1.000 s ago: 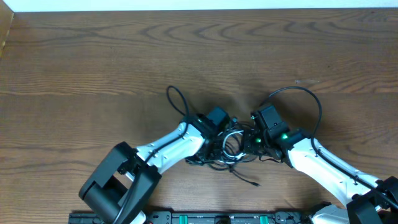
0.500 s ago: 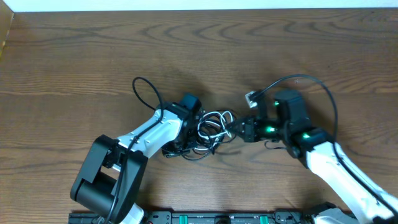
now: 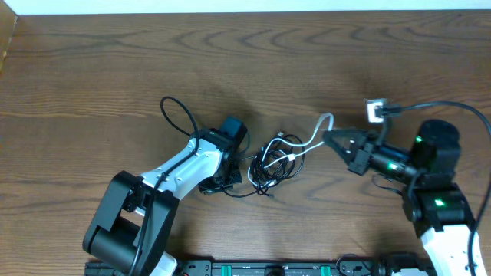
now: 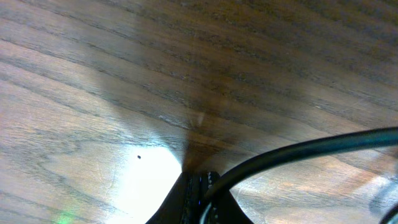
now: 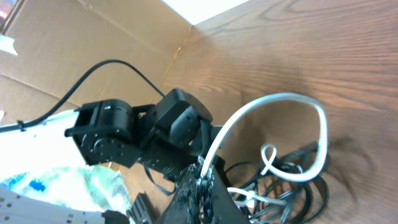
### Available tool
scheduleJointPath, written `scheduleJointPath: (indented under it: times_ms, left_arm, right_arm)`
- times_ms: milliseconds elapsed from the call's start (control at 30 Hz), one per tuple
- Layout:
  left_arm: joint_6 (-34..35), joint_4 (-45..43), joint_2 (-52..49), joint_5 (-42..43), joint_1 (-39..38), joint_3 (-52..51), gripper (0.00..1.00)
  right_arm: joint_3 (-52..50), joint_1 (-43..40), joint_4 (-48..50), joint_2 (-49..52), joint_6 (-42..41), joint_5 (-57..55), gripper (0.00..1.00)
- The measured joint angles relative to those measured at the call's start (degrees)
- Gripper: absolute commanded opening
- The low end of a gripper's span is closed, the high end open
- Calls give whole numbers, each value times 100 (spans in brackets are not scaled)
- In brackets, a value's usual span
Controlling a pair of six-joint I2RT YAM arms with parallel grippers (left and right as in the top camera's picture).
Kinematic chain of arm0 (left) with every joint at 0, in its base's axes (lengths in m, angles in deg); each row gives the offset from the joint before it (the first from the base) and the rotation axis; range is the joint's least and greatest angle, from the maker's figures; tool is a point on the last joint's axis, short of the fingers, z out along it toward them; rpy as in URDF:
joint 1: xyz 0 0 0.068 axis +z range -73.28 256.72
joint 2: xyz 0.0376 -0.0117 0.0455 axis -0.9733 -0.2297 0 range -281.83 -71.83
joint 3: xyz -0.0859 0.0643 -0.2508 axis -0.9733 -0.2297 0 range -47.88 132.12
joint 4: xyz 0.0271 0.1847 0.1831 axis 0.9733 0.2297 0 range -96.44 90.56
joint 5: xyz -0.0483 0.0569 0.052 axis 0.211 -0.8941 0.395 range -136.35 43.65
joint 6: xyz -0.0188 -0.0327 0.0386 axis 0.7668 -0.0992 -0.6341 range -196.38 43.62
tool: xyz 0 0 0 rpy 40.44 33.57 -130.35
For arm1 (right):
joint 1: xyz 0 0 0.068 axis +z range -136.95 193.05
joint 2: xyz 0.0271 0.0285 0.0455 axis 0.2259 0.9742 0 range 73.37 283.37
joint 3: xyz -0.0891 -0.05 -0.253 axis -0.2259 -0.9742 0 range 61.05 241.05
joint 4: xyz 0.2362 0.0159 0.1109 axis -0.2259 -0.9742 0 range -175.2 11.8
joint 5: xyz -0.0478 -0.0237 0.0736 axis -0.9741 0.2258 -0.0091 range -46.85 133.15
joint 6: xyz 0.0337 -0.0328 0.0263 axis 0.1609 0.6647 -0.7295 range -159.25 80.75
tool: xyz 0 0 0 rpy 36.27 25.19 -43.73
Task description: Untangle cables
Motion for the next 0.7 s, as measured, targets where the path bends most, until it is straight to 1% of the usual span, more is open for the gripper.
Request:
scheduleJointPath:
  times_ms: [133,300,433,567,700]
  left_arm:
    - [0,-9,4,-2,0,-4,8]
    - [-2,0,4,-20,0,-4,8]
    - [50,96,4,-302,13,-4,8]
    - [267,267,2,-697,249,-33,8]
    - [470,295,2,-883,588,-70,8]
  right_arm:
    - [-2,-442,-317,-262,0,0,1]
    - [-4,-922,-800,-286,2,-46,1]
    - [-7,-1340,-1187,-286,2,-160,1]
    - [-7,-1794,-1484,-286,4,-205,1]
    - [-9,-2186,-1832,-286,22,-245,1]
